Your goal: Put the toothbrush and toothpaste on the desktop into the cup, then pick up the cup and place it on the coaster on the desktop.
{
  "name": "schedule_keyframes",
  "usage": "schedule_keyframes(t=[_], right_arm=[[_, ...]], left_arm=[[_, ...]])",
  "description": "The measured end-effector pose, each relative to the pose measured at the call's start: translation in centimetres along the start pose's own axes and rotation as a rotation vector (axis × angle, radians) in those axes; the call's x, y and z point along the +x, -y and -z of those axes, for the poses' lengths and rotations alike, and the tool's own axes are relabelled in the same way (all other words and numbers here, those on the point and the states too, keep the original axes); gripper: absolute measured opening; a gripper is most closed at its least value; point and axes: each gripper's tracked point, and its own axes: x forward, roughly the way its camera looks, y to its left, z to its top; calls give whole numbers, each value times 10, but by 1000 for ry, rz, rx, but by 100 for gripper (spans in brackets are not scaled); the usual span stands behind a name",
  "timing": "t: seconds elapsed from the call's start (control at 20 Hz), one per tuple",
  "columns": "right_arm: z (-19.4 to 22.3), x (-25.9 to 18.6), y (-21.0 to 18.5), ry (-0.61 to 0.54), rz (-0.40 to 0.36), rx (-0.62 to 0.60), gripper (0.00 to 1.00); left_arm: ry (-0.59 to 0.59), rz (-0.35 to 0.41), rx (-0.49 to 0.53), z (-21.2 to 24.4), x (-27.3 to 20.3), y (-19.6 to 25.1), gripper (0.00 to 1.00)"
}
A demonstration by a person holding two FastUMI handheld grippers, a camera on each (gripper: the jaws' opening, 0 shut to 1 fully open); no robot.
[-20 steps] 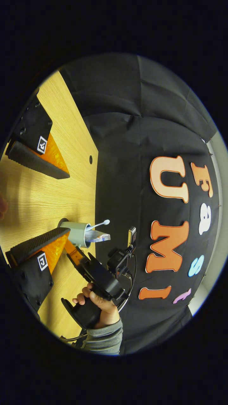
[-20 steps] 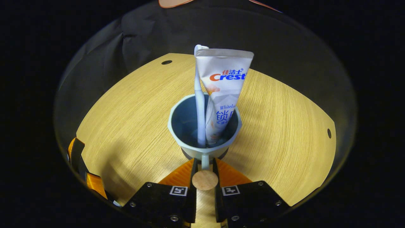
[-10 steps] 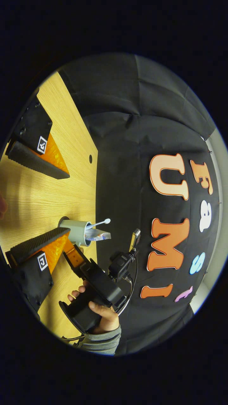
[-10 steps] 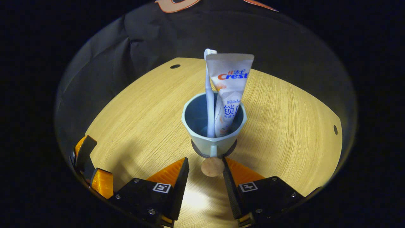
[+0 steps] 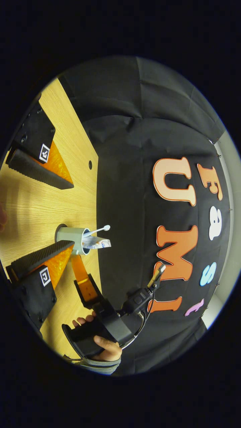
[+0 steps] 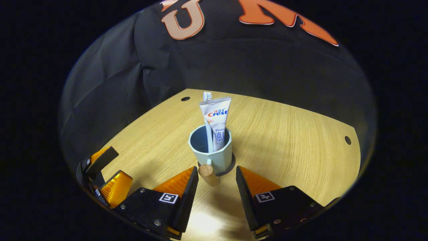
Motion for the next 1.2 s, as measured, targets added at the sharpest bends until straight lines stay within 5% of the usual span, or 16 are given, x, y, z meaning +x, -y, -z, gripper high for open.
schedule_keyframes(t=[0.55, 1.2], right_arm=[[-2, -58, 52, 257, 119, -33, 75], [11, -145, 103, 540, 395, -42, 83]], left_arm=[[42, 48, 23, -22, 9, 32, 97], [138, 72, 11, -56, 11, 63, 97]])
